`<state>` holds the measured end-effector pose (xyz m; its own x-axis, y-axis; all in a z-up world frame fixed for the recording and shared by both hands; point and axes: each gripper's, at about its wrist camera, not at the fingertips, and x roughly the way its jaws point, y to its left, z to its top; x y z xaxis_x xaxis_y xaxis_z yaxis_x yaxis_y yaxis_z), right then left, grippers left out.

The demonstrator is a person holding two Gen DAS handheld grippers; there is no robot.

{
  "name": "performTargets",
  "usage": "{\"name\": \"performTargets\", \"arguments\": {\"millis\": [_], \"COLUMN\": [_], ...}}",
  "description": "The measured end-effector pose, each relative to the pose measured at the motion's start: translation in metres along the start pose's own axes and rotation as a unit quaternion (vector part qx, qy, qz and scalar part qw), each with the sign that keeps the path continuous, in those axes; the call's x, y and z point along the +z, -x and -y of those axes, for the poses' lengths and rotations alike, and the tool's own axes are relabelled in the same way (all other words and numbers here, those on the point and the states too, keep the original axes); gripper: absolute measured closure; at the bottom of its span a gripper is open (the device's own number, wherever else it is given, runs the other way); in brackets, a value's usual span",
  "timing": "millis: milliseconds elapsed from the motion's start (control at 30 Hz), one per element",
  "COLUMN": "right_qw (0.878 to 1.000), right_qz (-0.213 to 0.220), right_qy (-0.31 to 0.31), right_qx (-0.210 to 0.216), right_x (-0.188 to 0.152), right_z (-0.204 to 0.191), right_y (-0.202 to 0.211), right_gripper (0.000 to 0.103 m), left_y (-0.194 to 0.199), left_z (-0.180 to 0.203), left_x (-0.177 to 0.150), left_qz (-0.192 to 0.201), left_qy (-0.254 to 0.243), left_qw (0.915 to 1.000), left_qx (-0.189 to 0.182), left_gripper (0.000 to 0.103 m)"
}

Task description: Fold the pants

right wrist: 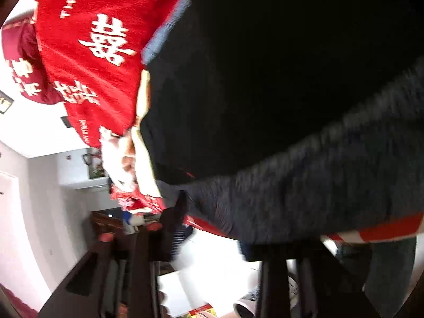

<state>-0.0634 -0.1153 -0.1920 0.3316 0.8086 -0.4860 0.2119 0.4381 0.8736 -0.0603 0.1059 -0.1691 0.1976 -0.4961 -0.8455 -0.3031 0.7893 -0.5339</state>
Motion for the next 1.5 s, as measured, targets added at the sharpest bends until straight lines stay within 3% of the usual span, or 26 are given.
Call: {"name": "performTargets", "arguments": {"millis": [100, 233, 367, 400, 567, 733, 967, 1000, 1033, 1067, 1133, 1333, 1500], "right_qw": [0.999, 0.997, 0.997, 0.997, 0.997, 0.991, 0.979, 0.976, 0.974, 0.971, 0.973, 0.985, 0.992], "right_qz": [-0.001, -0.012, -0.028, -0.024, 0.043, 0.113, 0.174, 0.176, 0.176, 0.18, 0.177, 0.148, 0.113], "right_qy": [0.038, 0.067, 0.071, 0.067, 0.003, -0.06, -0.095, -0.112, -0.13, -0.143, -0.137, -0.083, -0.049], "right_qx": [0.015, 0.024, -0.011, -0.023, -0.066, -0.03, 0.045, 0.059, 0.066, 0.063, 0.049, 0.019, 0.012], "right_x": [0.001, 0.0, -0.006, -0.007, -0.01, -0.014, -0.006, -0.002, 0.001, 0.002, 0.001, 0.004, 0.057], "right_z": [-0.025, -0.045, -0.03, -0.02, 0.036, 0.074, 0.081, 0.082, 0.084, 0.084, 0.078, 0.038, 0.01], "right_y": [0.012, 0.02, 0.03, 0.034, 0.085, 0.123, 0.121, 0.121, 0.122, 0.123, 0.131, 0.167, 0.182], "right_gripper": [0.073, 0.073, 0.068, 0.064, 0.059, 0.056, 0.056, 0.063, 0.075, 0.096, 0.096, 0.096, 0.096], "left_y": [-0.003, -0.018, -0.023, -0.023, -0.03, -0.037, -0.042, -0.042, -0.042, -0.042, -0.039, -0.014, 0.014], "left_z": [0.003, 0.005, 0.012, 0.015, 0.011, 0.02, 0.024, 0.024, 0.025, 0.026, 0.022, 0.039, 0.079], "left_x": [0.016, 0.035, 0.042, 0.042, 0.041, 0.044, 0.042, 0.041, 0.042, 0.043, 0.044, 0.048, 0.073], "left_qz": [0.008, 0.022, 0.035, 0.035, 0.013, 0.002, 0.017, 0.016, 0.017, 0.019, 0.016, 0.037, 0.066], "left_qy": [0.044, 0.087, 0.074, 0.057, 0.017, 0.007, -0.019, -0.021, -0.02, -0.019, -0.012, -0.024, -0.037], "left_qw": [0.9968, 0.9922, 0.9942, 0.996, 0.999, 0.9997, 0.9996, 0.9996, 0.9997, 0.9996, 0.9997, 0.9989, 0.9971], "left_qx": [-0.066, -0.087, -0.07, -0.06, -0.039, -0.022, -0.014, -0.007, 0.0, 0.003, -0.013, -0.011, -0.005], "left_gripper": [0.015, 0.016, 0.026, 0.033, 0.035, 0.035, 0.035, 0.037, 0.047, 0.051, 0.067, 0.067, 0.067]}}
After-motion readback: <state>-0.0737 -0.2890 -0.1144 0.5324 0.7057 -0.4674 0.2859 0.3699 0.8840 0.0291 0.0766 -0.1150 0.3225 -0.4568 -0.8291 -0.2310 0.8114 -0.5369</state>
